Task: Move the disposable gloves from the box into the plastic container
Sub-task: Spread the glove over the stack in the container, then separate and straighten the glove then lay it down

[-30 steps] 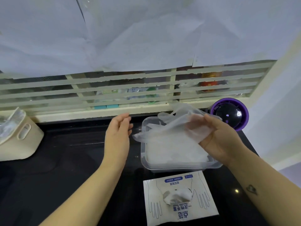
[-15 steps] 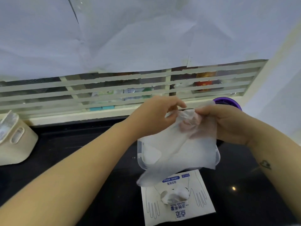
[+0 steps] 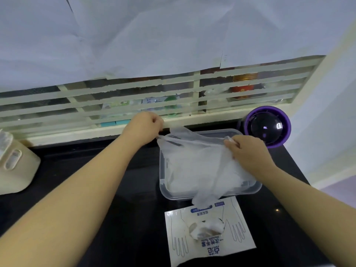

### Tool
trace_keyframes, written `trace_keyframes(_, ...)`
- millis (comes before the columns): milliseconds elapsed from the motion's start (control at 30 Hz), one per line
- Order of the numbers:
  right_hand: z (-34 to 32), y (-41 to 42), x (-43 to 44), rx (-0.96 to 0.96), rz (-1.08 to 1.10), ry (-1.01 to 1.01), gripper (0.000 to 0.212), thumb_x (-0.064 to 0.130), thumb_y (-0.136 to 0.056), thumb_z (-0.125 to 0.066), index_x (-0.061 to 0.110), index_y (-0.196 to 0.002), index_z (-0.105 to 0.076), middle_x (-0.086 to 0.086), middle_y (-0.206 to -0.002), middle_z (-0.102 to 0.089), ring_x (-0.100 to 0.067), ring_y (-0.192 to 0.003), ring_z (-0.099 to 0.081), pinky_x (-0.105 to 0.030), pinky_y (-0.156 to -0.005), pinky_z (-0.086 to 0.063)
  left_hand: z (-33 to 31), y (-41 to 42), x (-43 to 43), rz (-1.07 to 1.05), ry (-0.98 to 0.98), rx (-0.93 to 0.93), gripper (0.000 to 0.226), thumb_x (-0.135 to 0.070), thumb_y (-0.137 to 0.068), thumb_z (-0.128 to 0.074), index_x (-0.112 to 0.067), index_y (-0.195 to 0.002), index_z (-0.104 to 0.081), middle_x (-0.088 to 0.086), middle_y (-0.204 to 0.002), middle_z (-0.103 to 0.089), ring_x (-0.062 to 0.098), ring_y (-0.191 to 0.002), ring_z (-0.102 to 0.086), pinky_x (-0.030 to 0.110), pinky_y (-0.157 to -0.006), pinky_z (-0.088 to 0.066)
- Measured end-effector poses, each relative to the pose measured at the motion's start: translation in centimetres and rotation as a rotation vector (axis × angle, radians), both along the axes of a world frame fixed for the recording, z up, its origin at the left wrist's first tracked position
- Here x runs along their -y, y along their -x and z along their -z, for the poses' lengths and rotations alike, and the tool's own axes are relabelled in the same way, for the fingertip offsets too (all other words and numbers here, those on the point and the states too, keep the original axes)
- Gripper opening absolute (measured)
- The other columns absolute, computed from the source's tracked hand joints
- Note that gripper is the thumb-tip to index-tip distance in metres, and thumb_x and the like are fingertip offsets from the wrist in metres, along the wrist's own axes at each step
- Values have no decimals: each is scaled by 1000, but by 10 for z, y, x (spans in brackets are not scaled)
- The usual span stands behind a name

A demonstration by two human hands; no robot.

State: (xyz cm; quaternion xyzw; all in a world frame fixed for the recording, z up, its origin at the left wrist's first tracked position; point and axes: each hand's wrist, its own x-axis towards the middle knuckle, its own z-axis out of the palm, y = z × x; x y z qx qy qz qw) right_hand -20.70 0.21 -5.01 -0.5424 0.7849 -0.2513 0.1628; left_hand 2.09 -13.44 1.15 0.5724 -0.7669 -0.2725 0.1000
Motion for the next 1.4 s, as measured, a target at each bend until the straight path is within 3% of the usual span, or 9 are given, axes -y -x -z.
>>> trace_keyframes(133, 21, 3, 11, -358, -58, 38, 46, 37, -100, -40, 21, -57, -37, 4, -47, -37, -16, -45, -36, -33, -73, -28, 9, 10, -26, 212, 366, -43, 30, -24, -100, -47, -23, -128, -59, -6, -120, -60, 8, -96, -56, 25, -83, -45)
trace_keyframes(300, 29, 6, 18, -611, -75, 87, 39, 34, -97, -42, 16, -68, -61, 1, -49, -48, -21, -48, -43, -36, -71, -24, 48, 27, -51, 713, 124, 355, 45, -36, -101, -45, -31, -145, -41, -8, -152, -35, 16, -135, -39, 36, -112, -33)
trace_keyframes(400, 24, 8, 16, -561, -19, 163, 25, 33, -93, -56, 16, -108, -67, -3, -83, -66, -23, -72, -57, -37, -77, -34, 70, 31, -55, 761, 99, 481, 49, -38, -102, -42, -29, -149, -34, -2, -158, -24, 21, -141, -30, 38, -116, -24)
trace_keyframes(533, 9, -6, 6, -418, -257, 232, 33, 24, -88, -61, 15, -119, -62, -4, -108, -61, -23, -96, -57, -36, -85, -43, 83, 40, -53, 770, 90, 488, 50, -37, -102, -40, -29, -150, -31, 1, -161, -18, 24, -144, -25, 38, -118, -20)
trace_keyframes(700, 18, -19, 15, -206, -514, -437, 51, 35, -96, -54, 24, -144, -38, 0, -149, -37, -18, -135, -34, -34, -111, -31, 87, 52, -49, 753, 18, 424, 48, -34, -102, -44, -27, -149, -35, 0, -156, -28, 22, -136, -37, 36, -111, -32)
trace_keyframes(1033, 45, -24, 25, -249, -539, -786, 95, 48, -89, -59, 24, -153, 7, -8, -160, 16, -31, -147, 11, -53, -118, -13, 110, 63, -31, 405, -366, 188, 65, -23, -98, -51, -18, -153, -16, 10, -145, -42, 24, -116, -54, 29, -88, -45)
trace_keyframes(1200, 60, -29, 29, -277, -532, -827, 99, 38, -87, -62, 26, -152, 12, -7, -159, 17, -31, -146, 15, -53, -116, -17, 116, 76, -28, 260, -457, 300, 54, -25, -100, -46, -13, -150, -31, 8, -139, -49, 24, -124, -49, 27, -93, -41)
trace_keyframes(1333, 59, -26, 31, -270, -537, -803, 100, 34, -84, -67, 27, -153, 6, -8, -159, 9, -31, -146, 10, -52, -116, -20, 104, 82, -29, 406, -268, 556, 34, -29, -100, -38, -14, -124, -59, 0, -114, -61, 21, -112, -57, 32, -93, -47)
trace_keyframes(1400, 47, -23, 28, -239, -558, -777, 96, 38, -85, -67, 26, -153, -1, -7, -160, -3, -30, -146, -1, -49, -116, -21, 93, 79, -29, 432, -264, 535, 38, -30, -99, -42, -13, -131, -55, 5, -123, -60, 25, -116, -56, 35, -95, -48)
